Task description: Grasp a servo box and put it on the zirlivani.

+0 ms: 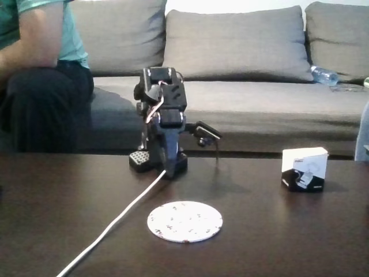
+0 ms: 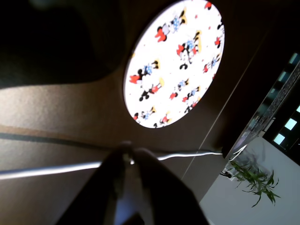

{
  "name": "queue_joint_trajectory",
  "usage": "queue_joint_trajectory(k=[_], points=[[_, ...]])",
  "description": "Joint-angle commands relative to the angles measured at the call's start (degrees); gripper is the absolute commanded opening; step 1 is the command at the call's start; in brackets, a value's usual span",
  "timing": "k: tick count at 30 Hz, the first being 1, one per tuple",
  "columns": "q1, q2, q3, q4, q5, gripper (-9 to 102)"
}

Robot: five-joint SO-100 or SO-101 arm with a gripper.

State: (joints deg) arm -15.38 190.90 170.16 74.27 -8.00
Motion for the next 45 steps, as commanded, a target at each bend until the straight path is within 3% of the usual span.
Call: queue_joint_trajectory(k=[1, 40, 45], points=[[0.8, -1.4, -0.4, 3.4, -0.3, 0], [1.0, -1.4, -0.7, 3.3, 0.2, 0], [2.7, -3.3, -24.3, 3.1, 4.1, 0]])
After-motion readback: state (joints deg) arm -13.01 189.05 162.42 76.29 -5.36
